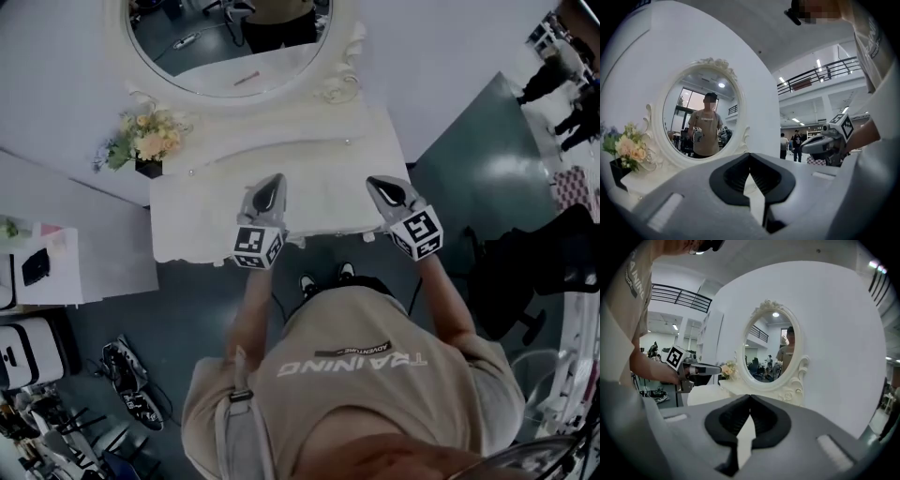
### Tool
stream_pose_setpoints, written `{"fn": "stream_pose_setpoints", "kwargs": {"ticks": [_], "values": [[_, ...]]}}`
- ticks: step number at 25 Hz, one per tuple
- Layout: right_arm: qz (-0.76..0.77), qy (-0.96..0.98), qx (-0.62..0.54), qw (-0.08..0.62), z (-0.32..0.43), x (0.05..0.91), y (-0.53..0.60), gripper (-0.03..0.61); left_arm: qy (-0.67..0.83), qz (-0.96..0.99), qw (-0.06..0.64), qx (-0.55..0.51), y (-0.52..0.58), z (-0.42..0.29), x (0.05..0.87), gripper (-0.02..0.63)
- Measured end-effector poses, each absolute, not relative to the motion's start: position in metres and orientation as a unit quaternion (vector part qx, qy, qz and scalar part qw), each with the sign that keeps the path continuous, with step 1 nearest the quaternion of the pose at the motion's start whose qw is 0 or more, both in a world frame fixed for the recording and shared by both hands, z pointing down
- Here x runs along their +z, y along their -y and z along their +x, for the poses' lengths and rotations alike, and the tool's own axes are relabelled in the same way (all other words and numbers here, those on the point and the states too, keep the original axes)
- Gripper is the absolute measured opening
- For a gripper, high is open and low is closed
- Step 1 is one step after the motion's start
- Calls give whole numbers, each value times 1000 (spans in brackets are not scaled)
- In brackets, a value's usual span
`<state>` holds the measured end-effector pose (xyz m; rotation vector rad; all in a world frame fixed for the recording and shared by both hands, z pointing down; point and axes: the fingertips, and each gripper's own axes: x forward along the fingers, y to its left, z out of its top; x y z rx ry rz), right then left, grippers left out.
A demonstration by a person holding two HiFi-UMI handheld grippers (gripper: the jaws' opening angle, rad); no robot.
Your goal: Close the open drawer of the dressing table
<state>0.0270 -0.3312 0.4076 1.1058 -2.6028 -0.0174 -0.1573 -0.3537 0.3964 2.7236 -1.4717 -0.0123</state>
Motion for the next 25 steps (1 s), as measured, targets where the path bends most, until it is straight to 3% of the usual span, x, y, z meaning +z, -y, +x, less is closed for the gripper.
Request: {"fn": "stream_pose_setpoints", "kwargs": {"ticks": [7, 11, 25], "values": [[408, 910, -17, 70, 43, 347, 333, 3, 471, 881, -54, -14, 328, -134, 317, 0], [402, 915, -20, 35, 50, 326, 329, 3, 477, 877, -60, -13, 323, -123, 307, 1], [368, 929, -23, 46, 55, 321, 321, 3, 478, 877, -51, -1, 296, -95, 313, 2]]}}
